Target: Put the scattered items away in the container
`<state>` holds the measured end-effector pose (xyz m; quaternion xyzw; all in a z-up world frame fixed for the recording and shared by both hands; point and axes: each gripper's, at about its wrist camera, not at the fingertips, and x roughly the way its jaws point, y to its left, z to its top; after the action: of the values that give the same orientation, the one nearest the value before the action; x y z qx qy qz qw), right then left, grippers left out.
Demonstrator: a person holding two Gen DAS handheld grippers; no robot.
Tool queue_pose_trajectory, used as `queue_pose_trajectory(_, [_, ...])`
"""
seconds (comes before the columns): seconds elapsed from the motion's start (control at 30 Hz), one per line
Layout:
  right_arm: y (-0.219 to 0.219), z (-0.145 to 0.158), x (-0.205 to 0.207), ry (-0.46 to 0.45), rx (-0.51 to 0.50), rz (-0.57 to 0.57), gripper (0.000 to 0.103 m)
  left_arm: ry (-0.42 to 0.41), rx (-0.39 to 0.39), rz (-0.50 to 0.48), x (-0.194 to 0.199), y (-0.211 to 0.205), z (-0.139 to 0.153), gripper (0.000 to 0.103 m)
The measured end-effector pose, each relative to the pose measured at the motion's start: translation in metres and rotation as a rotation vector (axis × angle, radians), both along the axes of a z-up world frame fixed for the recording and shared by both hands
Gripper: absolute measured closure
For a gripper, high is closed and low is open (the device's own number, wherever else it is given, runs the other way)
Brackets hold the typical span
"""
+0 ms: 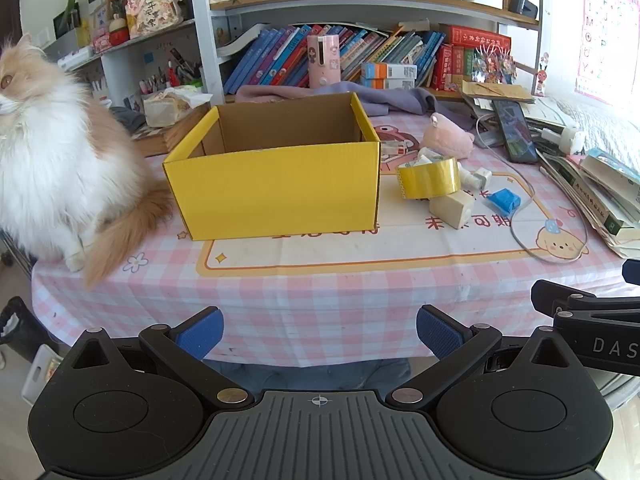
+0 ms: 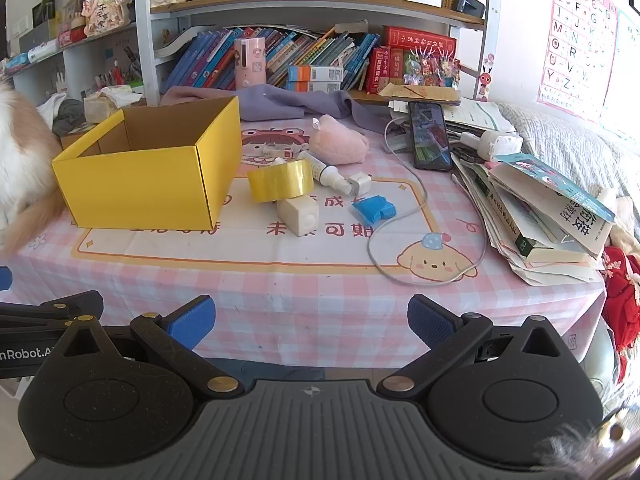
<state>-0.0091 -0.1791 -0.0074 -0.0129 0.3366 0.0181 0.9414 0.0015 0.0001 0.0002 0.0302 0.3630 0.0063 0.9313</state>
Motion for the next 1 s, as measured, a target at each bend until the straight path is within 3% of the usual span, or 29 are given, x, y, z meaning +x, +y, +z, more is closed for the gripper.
queue_pose_trajectory(1.0, [0.0012, 0.0000, -0.0008, 0.002, 0.000, 0.004, 0.000, 0.016, 0.003, -0.020, -0.0004, 0.0054, -0.0064, 0.000])
